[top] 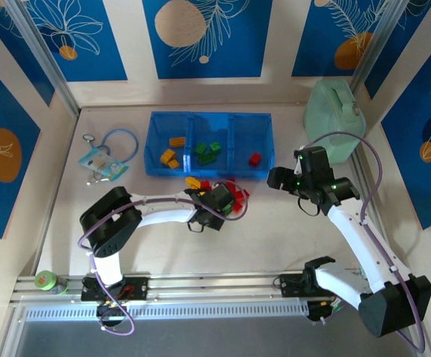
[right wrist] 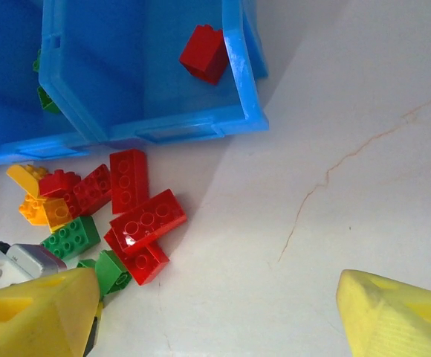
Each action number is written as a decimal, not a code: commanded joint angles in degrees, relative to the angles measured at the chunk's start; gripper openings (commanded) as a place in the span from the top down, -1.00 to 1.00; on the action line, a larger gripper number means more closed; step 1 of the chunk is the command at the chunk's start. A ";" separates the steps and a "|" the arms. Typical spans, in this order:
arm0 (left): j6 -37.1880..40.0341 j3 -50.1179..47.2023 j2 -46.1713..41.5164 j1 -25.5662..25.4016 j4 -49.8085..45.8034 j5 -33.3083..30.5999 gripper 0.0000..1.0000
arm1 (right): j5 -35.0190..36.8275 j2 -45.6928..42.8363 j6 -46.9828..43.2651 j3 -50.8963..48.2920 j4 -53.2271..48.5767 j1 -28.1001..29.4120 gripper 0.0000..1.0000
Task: Sort the legos into containers by color
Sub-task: Pick up the lego from the center of the table, then place the lego in the container.
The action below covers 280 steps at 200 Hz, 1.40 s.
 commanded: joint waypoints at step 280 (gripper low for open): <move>11.38 19.17 -12.09 20.35 -2.06 3.06 -0.57 | 3.39 4.55 4.15 0.48 -4.09 22.45 -0.64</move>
